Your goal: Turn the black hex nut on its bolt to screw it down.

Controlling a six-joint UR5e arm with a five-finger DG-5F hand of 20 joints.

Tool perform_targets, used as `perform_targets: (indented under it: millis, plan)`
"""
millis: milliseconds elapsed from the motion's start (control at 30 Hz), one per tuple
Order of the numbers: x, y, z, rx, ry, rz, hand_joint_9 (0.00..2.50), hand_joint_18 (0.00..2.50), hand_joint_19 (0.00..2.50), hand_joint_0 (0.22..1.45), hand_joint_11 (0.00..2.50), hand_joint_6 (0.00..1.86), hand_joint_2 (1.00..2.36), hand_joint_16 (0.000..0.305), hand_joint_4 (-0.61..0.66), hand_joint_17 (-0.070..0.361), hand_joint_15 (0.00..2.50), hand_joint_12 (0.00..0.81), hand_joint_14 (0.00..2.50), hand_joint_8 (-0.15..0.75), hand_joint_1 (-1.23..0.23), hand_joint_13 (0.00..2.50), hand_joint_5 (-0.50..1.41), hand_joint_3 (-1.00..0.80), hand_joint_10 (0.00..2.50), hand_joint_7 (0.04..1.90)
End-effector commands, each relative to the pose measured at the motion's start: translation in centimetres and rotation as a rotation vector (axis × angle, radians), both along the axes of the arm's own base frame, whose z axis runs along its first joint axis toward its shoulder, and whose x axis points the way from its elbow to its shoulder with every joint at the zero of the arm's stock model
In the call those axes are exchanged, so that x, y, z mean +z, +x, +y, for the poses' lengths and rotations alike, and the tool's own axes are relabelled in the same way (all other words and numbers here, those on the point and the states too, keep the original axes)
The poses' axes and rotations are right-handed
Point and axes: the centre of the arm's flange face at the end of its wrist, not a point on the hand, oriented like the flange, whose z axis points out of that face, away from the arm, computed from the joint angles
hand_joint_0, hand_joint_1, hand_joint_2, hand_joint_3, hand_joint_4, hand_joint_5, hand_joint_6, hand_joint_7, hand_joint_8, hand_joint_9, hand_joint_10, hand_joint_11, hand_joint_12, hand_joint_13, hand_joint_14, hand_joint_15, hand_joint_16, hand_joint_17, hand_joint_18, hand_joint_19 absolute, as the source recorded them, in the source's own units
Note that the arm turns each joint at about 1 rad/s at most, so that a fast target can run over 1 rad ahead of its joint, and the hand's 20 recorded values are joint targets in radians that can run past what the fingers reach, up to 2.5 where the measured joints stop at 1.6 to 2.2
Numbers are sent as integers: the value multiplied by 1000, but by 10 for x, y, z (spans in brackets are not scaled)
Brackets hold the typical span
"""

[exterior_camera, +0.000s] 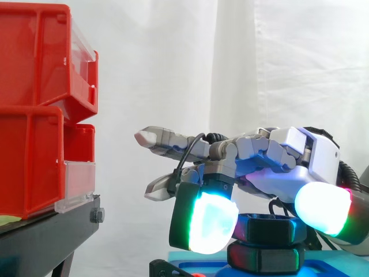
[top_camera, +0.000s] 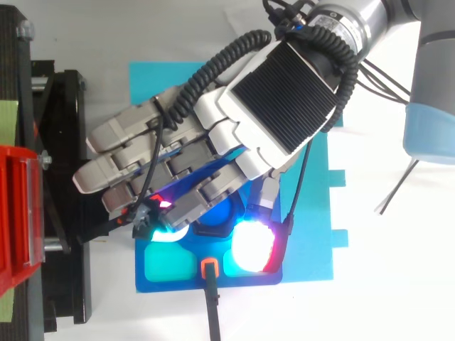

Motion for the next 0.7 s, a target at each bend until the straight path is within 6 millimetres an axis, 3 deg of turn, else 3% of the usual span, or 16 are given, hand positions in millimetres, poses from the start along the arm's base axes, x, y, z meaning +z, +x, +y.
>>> perform_targets:
  millis: [0, 667]
  plan:
    - [1, 0, -2, 7, -6, -3, 539, 0, 184, 508, 235, 701, 1000, 50, 273, 113, 12, 346, 0, 309, -257, 24, -108, -500, 5, 988]
    - [1, -4, -14, 8, -19, -6, 557, 0, 201, 511, 243, 722, 1000, 50, 288, 113, 27, 345, 0, 313, -254, 69, -111, -500, 4, 963]
